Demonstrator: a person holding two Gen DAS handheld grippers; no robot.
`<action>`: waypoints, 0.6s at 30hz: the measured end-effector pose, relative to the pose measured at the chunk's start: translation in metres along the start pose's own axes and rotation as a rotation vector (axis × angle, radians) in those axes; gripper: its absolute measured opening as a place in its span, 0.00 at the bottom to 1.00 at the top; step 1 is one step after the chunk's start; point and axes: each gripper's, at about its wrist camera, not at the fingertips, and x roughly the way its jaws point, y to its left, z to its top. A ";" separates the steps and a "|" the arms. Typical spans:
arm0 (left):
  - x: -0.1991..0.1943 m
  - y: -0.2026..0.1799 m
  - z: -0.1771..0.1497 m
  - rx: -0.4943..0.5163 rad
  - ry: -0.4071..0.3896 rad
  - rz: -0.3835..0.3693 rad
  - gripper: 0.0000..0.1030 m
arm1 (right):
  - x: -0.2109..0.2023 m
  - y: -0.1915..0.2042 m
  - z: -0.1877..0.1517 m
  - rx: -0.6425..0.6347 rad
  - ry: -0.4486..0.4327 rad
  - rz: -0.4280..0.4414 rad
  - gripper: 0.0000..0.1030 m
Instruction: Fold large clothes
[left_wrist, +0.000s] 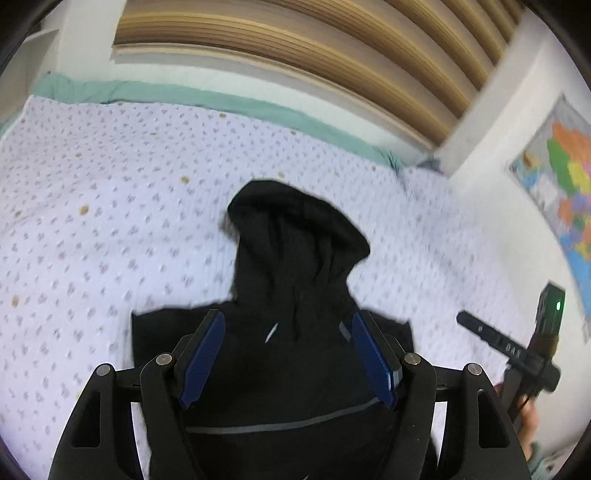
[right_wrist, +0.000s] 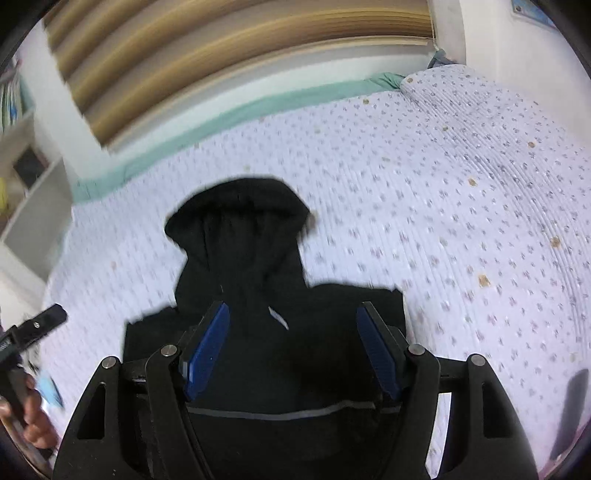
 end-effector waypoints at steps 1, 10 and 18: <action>0.006 0.001 0.011 -0.015 0.000 -0.001 0.71 | 0.002 -0.001 0.008 0.008 -0.003 0.003 0.72; 0.128 0.034 0.078 -0.063 0.110 0.115 0.71 | 0.098 -0.009 0.051 0.106 0.119 0.078 0.72; 0.244 0.084 0.094 -0.218 0.219 0.134 0.71 | 0.223 -0.022 0.077 0.167 0.234 0.083 0.72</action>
